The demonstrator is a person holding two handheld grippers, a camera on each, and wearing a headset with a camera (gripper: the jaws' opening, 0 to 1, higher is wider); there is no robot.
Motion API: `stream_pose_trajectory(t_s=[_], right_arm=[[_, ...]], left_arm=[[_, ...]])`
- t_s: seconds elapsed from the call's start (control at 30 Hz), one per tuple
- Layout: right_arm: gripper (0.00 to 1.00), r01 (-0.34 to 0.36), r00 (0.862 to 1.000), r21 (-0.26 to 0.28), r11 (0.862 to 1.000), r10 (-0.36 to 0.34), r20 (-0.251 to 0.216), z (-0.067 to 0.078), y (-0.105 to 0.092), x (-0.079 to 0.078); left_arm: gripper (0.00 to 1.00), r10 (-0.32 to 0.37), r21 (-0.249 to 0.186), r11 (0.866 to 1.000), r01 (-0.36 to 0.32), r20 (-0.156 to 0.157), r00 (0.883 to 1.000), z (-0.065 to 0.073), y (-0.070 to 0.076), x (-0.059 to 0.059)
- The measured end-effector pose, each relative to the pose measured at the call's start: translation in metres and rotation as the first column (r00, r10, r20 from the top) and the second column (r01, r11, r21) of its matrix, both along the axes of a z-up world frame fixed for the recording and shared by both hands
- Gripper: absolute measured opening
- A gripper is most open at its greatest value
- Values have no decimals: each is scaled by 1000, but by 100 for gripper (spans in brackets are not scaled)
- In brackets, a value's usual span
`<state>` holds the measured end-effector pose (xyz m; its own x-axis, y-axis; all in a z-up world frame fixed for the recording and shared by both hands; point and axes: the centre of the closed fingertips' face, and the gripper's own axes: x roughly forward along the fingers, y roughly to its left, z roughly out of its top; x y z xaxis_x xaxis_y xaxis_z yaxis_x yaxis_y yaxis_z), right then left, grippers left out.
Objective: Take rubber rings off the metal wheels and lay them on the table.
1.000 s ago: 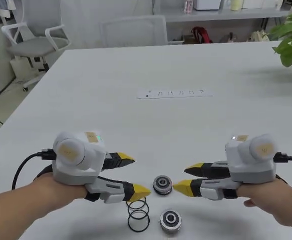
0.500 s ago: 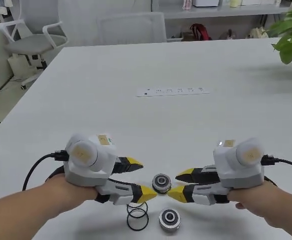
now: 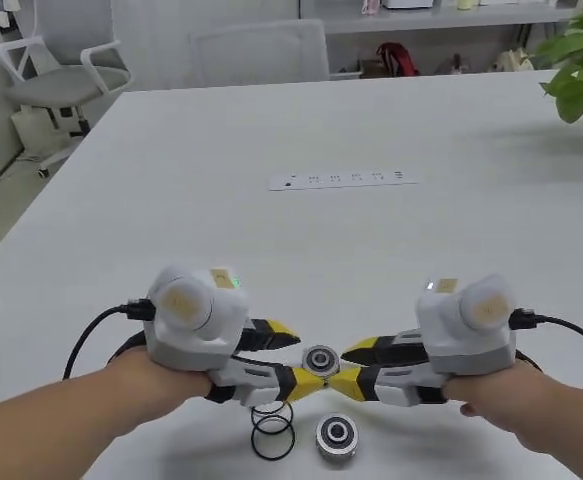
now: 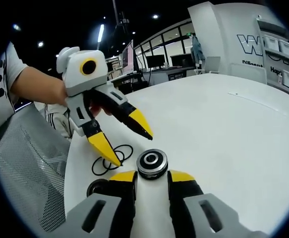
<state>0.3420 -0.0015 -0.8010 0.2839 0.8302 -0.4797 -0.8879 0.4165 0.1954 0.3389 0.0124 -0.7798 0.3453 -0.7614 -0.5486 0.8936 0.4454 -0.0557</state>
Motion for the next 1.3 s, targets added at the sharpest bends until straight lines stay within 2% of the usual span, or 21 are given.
stream_pose_trajectory(t_s=[0.27,0.43,0.57,0.87,0.97,1.17,1.3], right_arm=[[20,2,1000,1,1000,-2,-3,-1,0,0],[20,4,1000,2,1000,-4,-5,-3,-1,0],[20,4,1000,3,1000,-4,-6,-3,-1,0],[18,1,1000,0,1000,-1,-10,-6,0,-1],[15,3,1000,-1,1000,-3,-7,-7,0,0],[13,5,1000,-3,1000,-5,-7,-8,-2,1],[6,19,999,0,1000,-19,-33,-9,-4,1]], left_arm=[[30,7,6,1000,-7,-18,1000,-5,-6,4],[26,11,24,1000,-10,-29,1000,-11,-8,5],[23,16,20,1000,-16,-31,999,-10,-9,7],[16,22,45,999,-22,3,1000,-11,-8,10],[15,5,59,998,-7,26,1000,-12,-10,9],[14,2,66,998,-4,32,999,-12,-10,9],[14,-5,74,997,2,37,999,-13,-10,8]])
